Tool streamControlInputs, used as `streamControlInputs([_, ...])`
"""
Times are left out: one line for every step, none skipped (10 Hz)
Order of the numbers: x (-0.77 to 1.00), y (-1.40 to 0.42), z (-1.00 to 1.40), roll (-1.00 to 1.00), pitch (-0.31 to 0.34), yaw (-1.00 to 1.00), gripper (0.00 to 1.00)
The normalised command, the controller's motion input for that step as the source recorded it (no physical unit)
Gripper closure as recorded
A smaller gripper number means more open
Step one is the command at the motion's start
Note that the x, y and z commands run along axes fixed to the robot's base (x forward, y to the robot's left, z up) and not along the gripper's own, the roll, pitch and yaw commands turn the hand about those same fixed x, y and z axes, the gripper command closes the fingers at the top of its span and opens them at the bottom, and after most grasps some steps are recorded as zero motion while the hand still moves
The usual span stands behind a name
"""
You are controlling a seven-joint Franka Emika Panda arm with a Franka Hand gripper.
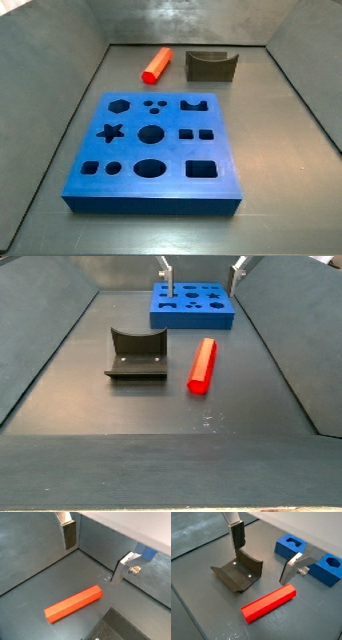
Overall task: Pick up the hexagon object. Move up. Place the hexagon object on the fixture. Regrasp the hexagon object. Move to above the board. Insert the hexagon object.
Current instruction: Pick up the hexagon object.
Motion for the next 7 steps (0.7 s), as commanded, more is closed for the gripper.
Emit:
streamControlInputs([0.00,-0.07,-0.09,0.00,-0.020,0.00,0.00])
streamControlInputs([0.00,-0.29,-0.41,0.00,-0.061,-0.89,0.00])
streamControlInputs([0.00,-0.16,-0.45,0.00,-0.059,-0.94,0.00])
streamControlInputs([0.07,0.00,0.00,0.00,0.003,-0.07,0.00])
streamControlInputs([0.00,0.00,-0.09,0.00,0.000,0.00,0.00])
streamControlInputs([0.00,-0.11,-1.00,0.06,-0.029,-0.45,0.00])
streamControlInputs([-0.05,-0.03,-0.98,0.00,-0.104,-1.00,0.00])
